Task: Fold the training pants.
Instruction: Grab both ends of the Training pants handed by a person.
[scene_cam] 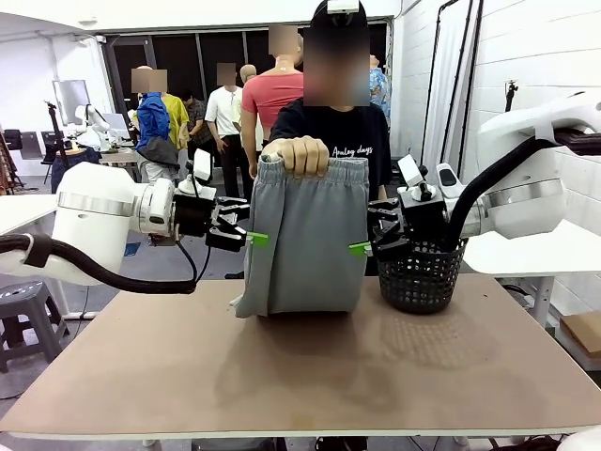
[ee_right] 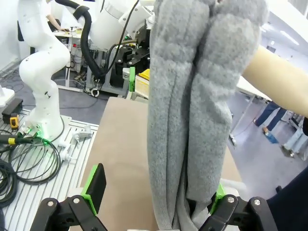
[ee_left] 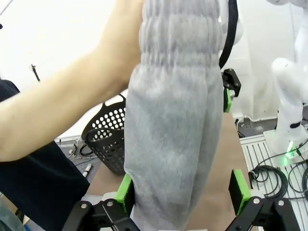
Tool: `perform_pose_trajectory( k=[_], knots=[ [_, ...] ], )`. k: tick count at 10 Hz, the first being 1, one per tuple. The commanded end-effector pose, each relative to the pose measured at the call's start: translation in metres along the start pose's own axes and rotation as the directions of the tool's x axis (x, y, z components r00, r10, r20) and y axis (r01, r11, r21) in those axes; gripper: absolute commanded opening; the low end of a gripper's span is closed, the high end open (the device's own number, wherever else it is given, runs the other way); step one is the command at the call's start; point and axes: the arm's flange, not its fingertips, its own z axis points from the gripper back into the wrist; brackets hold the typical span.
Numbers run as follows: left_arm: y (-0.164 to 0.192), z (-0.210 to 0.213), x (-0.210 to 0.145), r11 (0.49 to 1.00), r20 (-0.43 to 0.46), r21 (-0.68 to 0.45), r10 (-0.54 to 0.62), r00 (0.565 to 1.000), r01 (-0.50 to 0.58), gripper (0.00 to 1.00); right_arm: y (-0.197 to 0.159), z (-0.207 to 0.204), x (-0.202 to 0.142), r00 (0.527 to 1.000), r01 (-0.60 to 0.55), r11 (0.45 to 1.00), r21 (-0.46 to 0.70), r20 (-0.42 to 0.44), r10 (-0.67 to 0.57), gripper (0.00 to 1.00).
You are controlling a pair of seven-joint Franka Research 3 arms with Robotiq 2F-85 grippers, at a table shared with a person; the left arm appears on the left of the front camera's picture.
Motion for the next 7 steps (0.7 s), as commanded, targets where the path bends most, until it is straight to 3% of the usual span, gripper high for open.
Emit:
perform_pose_trajectory(
  k=[1,7],
  knots=[
    [-0.001,-0.004,0.006,0.999,0.048,0.032,-0.002,0.999,0.0,1.0,-0.006,-0.009,0.007,0.998,-0.035,0.999,0.019,0.055,0.034,1.0],
    [-0.01,-0.019,0.035,0.999,0.048,-0.043,-0.004,0.999,0.006,1.0,-0.005,-0.013,0.032,0.991,-0.082,0.996,0.042,0.113,0.077,1.0]
  ],
)
